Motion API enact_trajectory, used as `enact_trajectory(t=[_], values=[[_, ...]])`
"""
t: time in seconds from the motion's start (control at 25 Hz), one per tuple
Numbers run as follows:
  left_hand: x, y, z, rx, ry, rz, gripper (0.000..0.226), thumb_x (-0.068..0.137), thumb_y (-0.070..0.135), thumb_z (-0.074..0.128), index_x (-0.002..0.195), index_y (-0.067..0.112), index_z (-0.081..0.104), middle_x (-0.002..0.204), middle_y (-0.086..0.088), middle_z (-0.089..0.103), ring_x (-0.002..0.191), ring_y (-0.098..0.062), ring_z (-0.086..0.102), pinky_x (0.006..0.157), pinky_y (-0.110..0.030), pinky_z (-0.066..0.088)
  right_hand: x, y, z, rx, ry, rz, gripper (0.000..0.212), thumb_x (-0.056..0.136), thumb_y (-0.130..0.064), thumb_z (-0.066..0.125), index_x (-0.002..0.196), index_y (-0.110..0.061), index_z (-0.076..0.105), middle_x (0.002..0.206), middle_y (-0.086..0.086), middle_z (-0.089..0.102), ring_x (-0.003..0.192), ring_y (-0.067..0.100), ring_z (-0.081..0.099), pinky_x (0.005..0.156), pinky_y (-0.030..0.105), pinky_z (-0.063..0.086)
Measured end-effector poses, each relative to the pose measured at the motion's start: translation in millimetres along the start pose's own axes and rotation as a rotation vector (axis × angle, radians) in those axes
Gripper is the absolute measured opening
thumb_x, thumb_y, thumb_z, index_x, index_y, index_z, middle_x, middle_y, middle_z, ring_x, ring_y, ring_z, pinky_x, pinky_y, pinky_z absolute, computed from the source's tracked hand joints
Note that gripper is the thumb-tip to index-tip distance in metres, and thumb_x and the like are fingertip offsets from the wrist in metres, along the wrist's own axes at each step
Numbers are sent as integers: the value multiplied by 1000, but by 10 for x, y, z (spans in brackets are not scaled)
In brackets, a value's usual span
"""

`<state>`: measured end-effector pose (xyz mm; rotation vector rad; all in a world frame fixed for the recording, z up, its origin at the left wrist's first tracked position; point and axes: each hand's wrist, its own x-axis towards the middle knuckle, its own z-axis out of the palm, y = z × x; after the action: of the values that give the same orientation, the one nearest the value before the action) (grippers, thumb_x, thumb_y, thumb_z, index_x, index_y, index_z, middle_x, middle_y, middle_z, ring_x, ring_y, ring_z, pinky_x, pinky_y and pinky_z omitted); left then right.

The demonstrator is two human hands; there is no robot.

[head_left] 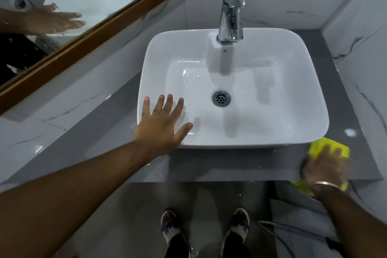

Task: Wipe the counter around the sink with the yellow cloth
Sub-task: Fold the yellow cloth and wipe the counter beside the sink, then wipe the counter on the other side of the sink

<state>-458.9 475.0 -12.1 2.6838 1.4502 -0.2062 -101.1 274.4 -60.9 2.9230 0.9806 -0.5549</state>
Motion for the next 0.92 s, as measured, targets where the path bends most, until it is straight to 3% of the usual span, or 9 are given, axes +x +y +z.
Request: enact_trajectory(t=[0.08,0.16,0.32,0.44,0.52,0.6,0.72,0.84,0.92], values=[[11,5,-26,-11,1,6,80,86,72,2,152,28,3,162,-8,7,149,-31,4,116,-60,-8,-172,-184,677,-210,-82,-132,66,87,-32,27,144,-1,16,150,26,-3,138,50,-9,110,62,-17],[6,-8,-39,-4,0,13,79,87,71,2,152,26,5,162,-10,9,148,-32,6,116,-60,-6,-753,-1037,1132,-14,-263,-326,73,91,-40,34,142,-17,-12,142,13,-30,131,41,-30,91,53,-43],[-24,-19,-46,-14,-4,0,77,87,66,3,152,25,7,161,-10,13,148,-31,7,116,-60,-4,-1560,-2046,1424,-109,-367,-714,82,88,-43,38,143,-26,-21,144,3,-41,133,33,-36,111,51,-21],[-9,3,-46,-18,5,1,75,88,65,5,152,24,9,161,-11,16,148,-32,9,116,-61,-3,-1468,-1670,841,19,-358,-820,68,89,-37,40,148,-19,11,159,8,6,145,34,7,117,46,14],[7,0,-37,-22,20,8,75,89,65,8,152,23,9,160,-12,17,148,-32,10,116,-61,-3,-1324,-1161,467,95,-222,-932,53,88,-36,44,137,-16,41,145,11,43,128,34,44,106,41,37],[-1,7,-32,-20,17,17,75,90,65,9,152,22,10,160,-13,17,148,-32,10,116,-60,-4,-1170,-722,43,178,33,-1008,40,88,-35,49,122,-17,57,124,9,60,109,29,57,93,41,45],[9,11,-19,-5,43,23,76,90,65,9,152,22,12,160,-13,19,148,-33,12,116,-60,-3,-760,-580,-558,118,306,-924,49,84,-49,48,125,-21,53,128,9,55,114,30,52,94,45,41],[7,3,-5,-12,70,13,76,90,65,9,152,21,15,159,-14,22,147,-33,14,116,-60,-3,-224,-759,-707,-224,230,-657,85,78,-77,21,147,-29,18,158,12,14,143,36,12,113,54,7],[-13,-11,8,-7,80,12,75,90,65,10,152,22,16,159,-14,23,147,-34,15,116,-61,-3,-65,-849,-610,-366,156,-627,93,72,-83,0,147,-31,13,159,12,5,145,37,2,115,59,3]])
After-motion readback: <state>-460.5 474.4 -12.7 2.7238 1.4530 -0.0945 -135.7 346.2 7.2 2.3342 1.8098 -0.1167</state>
